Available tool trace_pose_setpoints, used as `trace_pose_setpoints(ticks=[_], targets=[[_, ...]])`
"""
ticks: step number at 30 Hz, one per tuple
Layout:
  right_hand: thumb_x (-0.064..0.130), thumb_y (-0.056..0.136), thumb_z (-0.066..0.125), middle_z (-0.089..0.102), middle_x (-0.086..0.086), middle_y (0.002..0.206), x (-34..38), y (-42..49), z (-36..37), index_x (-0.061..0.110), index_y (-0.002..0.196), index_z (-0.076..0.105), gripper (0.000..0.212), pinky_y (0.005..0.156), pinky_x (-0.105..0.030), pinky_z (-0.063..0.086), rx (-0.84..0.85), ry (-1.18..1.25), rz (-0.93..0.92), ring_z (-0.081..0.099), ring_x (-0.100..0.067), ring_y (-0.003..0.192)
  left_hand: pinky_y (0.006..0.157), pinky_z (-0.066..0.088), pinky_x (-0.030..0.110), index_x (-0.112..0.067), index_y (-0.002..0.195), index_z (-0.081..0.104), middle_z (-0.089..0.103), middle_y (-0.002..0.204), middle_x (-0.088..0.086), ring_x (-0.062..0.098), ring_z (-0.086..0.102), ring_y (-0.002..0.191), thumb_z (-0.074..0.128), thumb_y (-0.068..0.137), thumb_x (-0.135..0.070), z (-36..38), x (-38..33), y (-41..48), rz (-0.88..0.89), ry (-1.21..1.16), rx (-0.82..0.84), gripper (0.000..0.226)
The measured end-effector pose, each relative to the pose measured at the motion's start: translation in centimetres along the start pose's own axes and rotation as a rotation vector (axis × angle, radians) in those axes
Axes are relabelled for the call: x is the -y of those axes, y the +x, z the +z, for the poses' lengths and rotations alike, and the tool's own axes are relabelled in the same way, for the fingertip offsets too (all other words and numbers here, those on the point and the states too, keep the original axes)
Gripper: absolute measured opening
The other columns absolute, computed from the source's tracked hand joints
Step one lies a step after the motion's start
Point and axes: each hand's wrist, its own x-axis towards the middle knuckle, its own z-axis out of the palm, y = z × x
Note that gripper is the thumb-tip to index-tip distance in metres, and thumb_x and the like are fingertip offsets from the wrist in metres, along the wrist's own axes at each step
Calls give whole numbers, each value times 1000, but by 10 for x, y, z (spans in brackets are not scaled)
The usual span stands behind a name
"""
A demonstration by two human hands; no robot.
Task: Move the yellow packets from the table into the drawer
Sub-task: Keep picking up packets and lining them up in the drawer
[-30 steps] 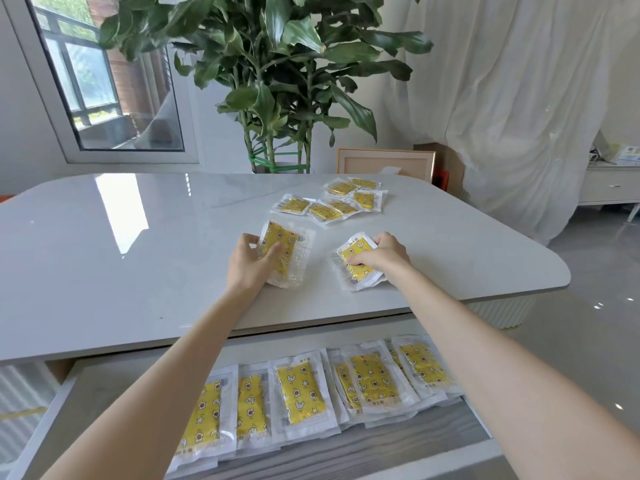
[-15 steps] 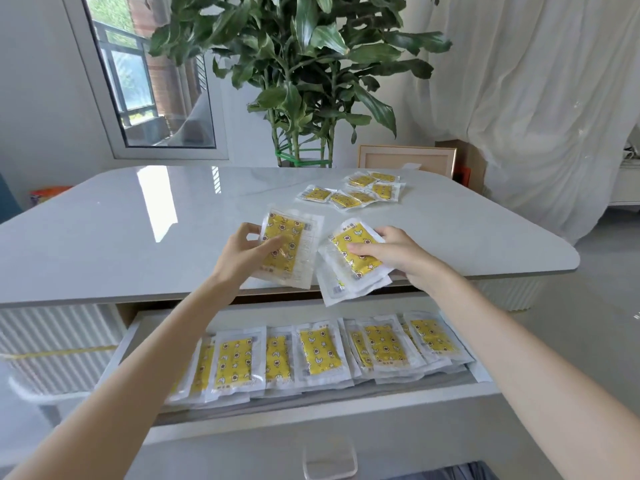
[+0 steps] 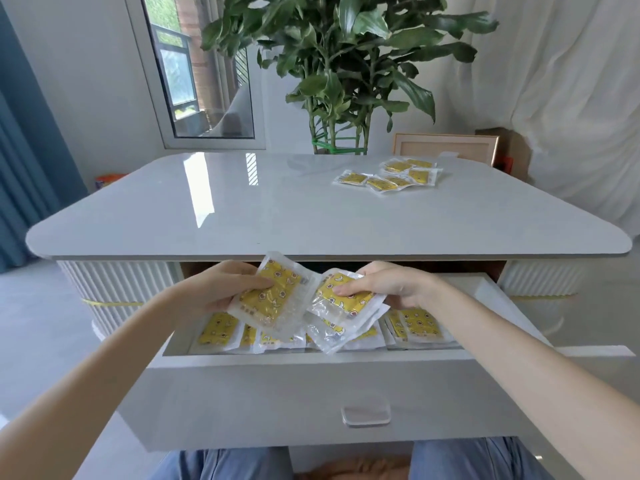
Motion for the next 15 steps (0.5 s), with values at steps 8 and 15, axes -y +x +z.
trace_pose_setpoints(ticks=[8, 15], targets=[[16, 83, 73, 70, -10, 83, -10, 45, 34, 5, 86, 65, 14, 69, -32, 58, -21, 2, 84, 67, -21, 72, 66, 60, 30, 5, 116, 60, 71, 104, 17, 21, 72, 76, 57, 93, -13, -18, 36, 21, -182, 14, 7, 29], [11, 84, 72, 70, -12, 87, -14, 78, 42, -4, 112, 57, 34, 68, -33, 58, -114, 55, 134, 68, -19, 69, 78, 56, 39, 8, 116, 54, 68, 97, 18, 27, 67, 80, 54, 93, -3, -29, 51, 55, -331, 44, -104, 25]])
